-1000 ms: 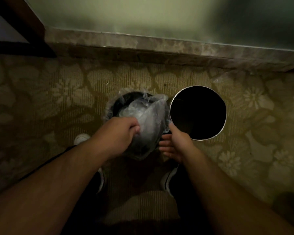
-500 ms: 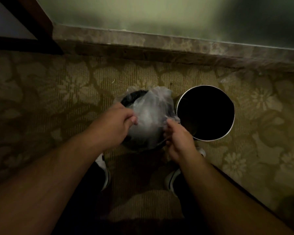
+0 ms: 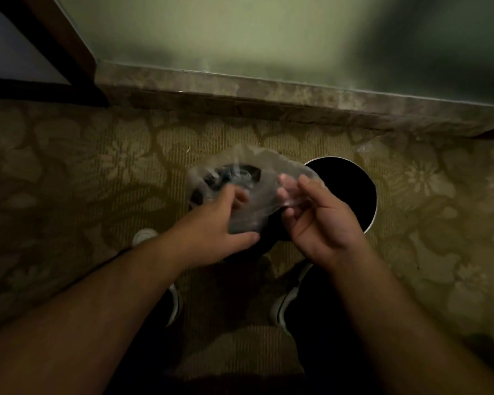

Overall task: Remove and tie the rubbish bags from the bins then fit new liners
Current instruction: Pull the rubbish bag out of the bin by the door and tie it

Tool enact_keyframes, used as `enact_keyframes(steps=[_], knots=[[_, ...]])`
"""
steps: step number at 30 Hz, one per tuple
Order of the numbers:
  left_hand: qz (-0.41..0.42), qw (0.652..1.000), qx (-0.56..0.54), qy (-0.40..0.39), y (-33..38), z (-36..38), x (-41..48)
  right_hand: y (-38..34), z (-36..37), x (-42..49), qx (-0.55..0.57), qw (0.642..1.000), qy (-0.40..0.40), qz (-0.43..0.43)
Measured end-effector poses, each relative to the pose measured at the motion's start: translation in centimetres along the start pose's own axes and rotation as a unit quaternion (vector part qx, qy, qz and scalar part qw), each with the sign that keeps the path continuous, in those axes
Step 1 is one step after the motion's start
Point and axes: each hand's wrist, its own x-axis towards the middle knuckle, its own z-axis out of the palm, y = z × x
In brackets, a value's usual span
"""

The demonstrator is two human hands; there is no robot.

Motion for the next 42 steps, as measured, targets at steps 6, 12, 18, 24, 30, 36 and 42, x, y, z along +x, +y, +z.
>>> enact_keyframes(steps=[6, 12, 18, 24, 30, 36, 42], knots=[[0.094, 0.977, 0.136, 0.134, -1.1, 0.4, -0.9, -1.9, -0.2, -2.4, -0.023, 0.999, 0.043, 0.016], [0.100, 0.973, 0.164, 0.125, -1.0, -0.8, -4.4, -3.1, -2.1, -4.8, -0.502, 0.839, 0.170, -0.126], [0.129, 0.964, 0.106, 0.208, 2.2, -2.8, -9.4, -3.9, -0.9, -9.0, -0.724, 0.603, 0.196, -0.272], [0.150, 0.942, 0.093, 0.287, 6.9, -4.7, -15.8, -5.0, 2.8, -14.9, -0.472, 0.814, 0.129, -0.314], [0.229, 0.896, 0.095, 0.367, 11.2, -6.8, -22.9, -6.4, 7.1, -24.7, -0.336, 0.851, -0.051, -0.400], [0.297, 0.866, 0.146, 0.375, 14.4, -8.2, -28.6, -7.2, 9.7, -31.3, -0.140, 0.926, -0.186, -0.299], [0.325, 0.934, 0.026, 0.146, 18.8, -8.7, -33.7, -7.9, 10.2, -36.3, -0.204, 0.898, -0.252, -0.298]])
